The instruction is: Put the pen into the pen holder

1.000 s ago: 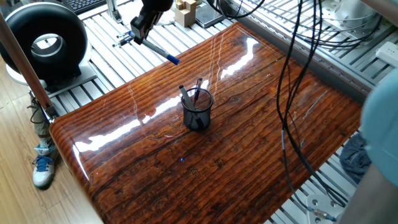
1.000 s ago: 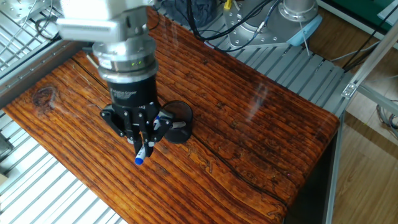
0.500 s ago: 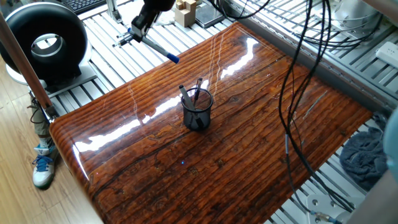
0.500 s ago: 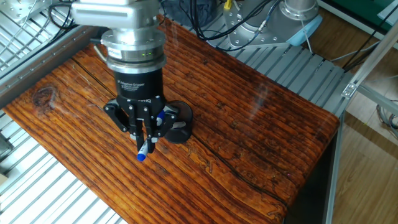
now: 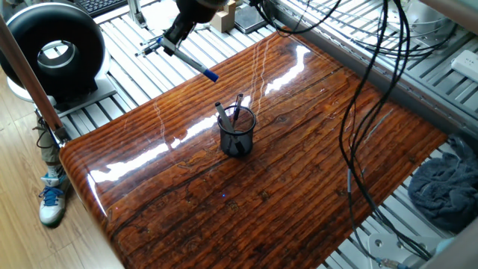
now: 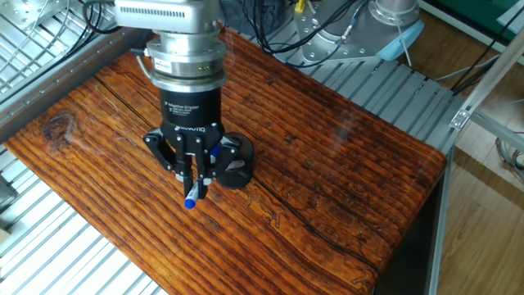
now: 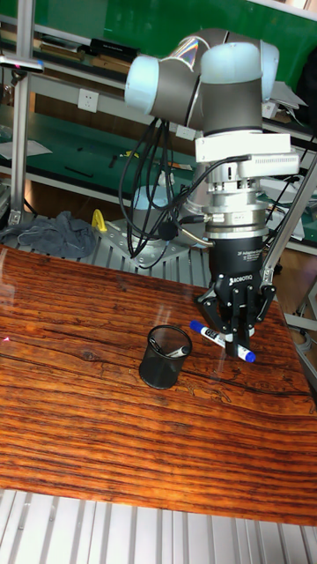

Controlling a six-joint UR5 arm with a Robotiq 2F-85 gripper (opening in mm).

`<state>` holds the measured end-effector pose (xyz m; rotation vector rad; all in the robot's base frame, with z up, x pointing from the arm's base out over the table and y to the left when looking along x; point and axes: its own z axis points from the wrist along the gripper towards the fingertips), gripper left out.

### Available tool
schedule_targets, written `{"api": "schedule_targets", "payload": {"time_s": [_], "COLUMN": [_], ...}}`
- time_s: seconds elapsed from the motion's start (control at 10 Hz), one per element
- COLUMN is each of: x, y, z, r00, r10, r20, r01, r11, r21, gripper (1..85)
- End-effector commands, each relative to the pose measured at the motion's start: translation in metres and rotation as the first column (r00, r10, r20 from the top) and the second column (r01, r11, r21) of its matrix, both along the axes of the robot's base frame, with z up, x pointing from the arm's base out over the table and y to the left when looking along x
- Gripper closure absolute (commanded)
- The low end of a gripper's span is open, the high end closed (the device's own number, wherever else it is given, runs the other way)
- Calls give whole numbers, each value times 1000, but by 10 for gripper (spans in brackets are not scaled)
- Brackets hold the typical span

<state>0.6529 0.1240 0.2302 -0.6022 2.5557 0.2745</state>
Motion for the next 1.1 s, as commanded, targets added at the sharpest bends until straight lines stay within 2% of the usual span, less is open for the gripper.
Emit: {"api": "schedule_targets", "payload": {"time_s": [0.0,0.3,0.7,1.0], "x": [-5,-11,-14,-15], "y": [-1,6,1,3], "z": [-7,-19,-34,-41], "r00": [999,998,996,994], "r10": [-7,-31,-34,-31], "r20": [31,56,81,103], "r01": [6,29,29,25], "r11": [1000,999,998,998], "r21": [26,42,62,52], "gripper": [843,843,843,843]}}
